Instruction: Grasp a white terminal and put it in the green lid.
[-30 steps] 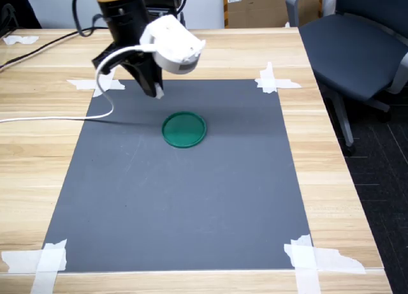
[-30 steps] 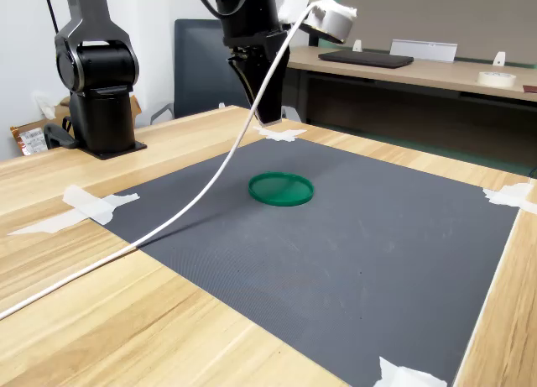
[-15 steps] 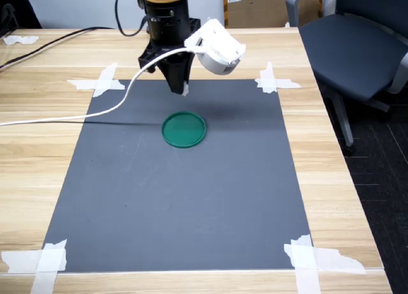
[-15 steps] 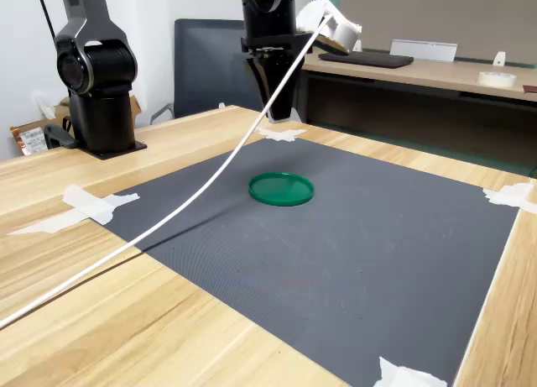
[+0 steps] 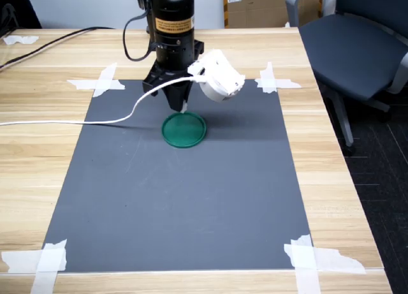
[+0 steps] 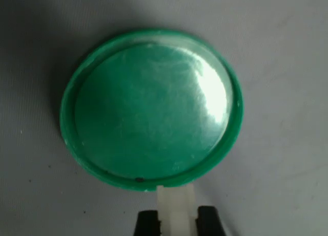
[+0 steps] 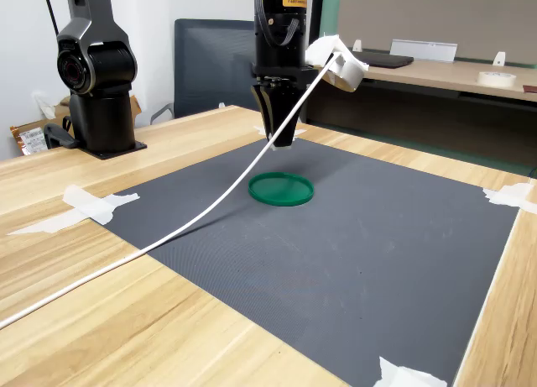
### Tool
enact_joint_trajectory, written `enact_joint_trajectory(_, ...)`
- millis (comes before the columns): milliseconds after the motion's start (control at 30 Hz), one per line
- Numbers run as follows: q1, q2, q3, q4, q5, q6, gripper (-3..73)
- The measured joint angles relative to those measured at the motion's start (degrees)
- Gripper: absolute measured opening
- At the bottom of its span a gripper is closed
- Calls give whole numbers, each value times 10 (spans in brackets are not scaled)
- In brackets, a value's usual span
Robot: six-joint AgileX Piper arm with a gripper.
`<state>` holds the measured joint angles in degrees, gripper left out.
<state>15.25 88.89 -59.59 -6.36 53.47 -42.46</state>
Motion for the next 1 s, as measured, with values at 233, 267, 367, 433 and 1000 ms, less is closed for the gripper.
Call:
enact_joint_trajectory(233,0,18,0,0,-7,-2,176)
enact_joint_trajectory(267,0,19,0,0,-8,-2,207)
enact_joint_trajectory(367,0,19,0,1,-12,-2,307)
enact_joint_trajectory(433,0,19,0,2,-12,-2,366)
enact_joint_trajectory(1000,0,-68,4,90,46,-38,428)
